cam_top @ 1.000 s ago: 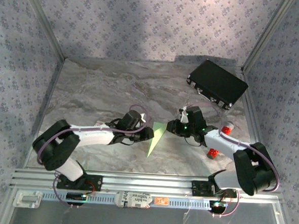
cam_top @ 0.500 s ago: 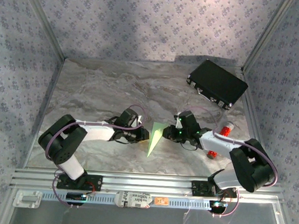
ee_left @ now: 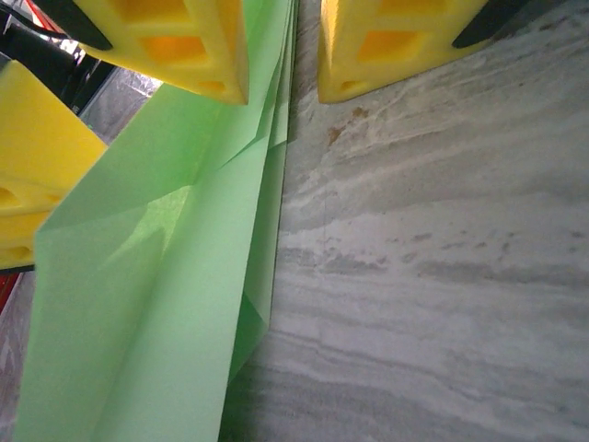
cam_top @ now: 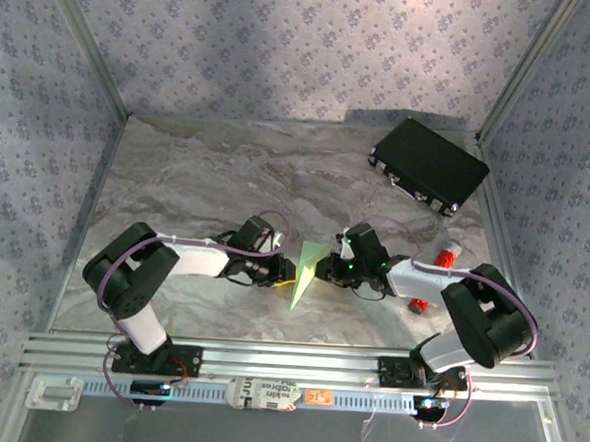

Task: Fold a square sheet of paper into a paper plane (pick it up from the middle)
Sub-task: Move a paper plane to the center of the table.

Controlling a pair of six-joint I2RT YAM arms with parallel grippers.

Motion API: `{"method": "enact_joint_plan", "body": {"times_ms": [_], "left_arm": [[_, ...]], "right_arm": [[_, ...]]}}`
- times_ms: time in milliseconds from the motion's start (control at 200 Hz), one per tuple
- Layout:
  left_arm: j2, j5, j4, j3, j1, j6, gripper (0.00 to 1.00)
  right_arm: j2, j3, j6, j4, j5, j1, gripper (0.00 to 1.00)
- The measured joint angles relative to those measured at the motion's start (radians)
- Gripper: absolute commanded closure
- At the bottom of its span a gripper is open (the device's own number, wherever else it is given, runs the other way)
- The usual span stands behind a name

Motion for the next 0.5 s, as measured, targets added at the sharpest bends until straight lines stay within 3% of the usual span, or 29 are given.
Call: {"method": "enact_joint_plan", "body": {"times_ms": [500], "left_arm": [[0.05,0.032,0.0,0.051,-0.022,0.004,0.76]], "right_arm": [[0.066,0.0,0.019,0.053,-0.024,0.031,0.82]]}}
